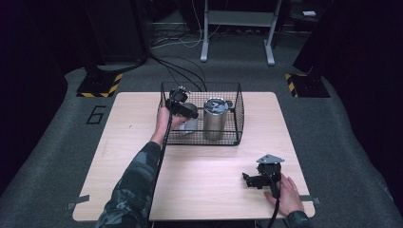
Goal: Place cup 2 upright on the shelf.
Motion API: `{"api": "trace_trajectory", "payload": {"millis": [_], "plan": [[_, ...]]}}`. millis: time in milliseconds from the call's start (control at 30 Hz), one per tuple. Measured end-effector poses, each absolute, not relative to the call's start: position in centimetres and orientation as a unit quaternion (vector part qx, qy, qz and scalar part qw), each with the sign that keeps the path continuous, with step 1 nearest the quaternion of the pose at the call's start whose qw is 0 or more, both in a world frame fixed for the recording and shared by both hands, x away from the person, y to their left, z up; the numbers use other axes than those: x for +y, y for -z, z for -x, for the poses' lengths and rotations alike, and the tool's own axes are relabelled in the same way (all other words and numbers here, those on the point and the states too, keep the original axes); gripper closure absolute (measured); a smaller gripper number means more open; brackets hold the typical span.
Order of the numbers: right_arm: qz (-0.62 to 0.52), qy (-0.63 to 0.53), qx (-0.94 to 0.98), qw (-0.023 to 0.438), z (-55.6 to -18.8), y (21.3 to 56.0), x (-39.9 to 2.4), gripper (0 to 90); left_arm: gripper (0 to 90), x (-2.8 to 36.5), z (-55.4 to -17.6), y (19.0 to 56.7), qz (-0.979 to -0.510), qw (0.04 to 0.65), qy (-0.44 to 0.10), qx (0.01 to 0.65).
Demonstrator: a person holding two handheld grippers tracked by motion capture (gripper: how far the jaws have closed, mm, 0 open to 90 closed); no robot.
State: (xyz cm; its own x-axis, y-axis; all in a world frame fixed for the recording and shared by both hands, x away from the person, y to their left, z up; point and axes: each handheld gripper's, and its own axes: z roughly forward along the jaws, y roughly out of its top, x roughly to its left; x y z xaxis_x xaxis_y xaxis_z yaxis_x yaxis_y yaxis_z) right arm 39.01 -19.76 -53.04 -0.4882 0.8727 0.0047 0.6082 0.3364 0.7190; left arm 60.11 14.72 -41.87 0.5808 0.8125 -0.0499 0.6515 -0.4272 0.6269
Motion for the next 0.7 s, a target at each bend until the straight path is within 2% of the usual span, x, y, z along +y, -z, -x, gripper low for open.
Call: {"api": "trace_trajectory", "payload": {"millis": [700], "plan": [[-0.467,-0.338,0.794,0.196,-39.01,53.04,-19.76,0.0,5.7,14.63,-59.91,42.20,-0.839,0.294,-0.132,0.439]]}}
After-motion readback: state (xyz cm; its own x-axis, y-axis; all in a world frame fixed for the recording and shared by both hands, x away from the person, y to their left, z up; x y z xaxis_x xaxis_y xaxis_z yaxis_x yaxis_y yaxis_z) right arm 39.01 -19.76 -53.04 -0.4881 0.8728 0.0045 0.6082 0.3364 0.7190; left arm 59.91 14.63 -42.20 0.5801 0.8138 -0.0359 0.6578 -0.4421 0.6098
